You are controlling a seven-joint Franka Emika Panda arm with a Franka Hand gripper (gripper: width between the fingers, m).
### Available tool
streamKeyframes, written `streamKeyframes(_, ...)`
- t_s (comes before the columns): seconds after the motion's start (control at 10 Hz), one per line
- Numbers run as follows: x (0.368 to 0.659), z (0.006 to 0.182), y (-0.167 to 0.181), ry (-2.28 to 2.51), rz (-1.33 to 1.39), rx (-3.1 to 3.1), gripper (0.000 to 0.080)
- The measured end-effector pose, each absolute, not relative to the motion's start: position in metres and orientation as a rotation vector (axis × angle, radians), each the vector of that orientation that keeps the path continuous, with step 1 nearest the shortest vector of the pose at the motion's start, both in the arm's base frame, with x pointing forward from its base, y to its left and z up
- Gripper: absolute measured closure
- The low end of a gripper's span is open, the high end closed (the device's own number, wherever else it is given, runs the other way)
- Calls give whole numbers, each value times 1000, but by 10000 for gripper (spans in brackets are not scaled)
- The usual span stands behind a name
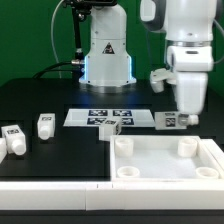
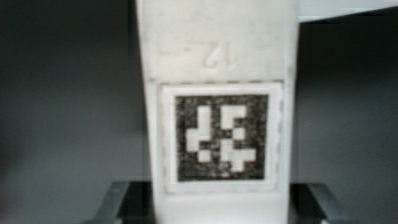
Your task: Assemble square table
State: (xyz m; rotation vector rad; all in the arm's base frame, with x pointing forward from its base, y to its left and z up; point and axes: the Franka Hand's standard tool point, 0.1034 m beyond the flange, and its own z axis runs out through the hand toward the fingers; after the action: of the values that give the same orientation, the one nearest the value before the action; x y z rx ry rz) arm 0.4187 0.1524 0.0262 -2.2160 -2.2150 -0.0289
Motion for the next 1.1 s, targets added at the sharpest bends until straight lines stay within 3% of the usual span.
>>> streamKeyframes(0.1,416,27,161,-2300,-80,-2145,515)
streamKeyframes(1.1,417,20,127,-2993,-34,-1122,514)
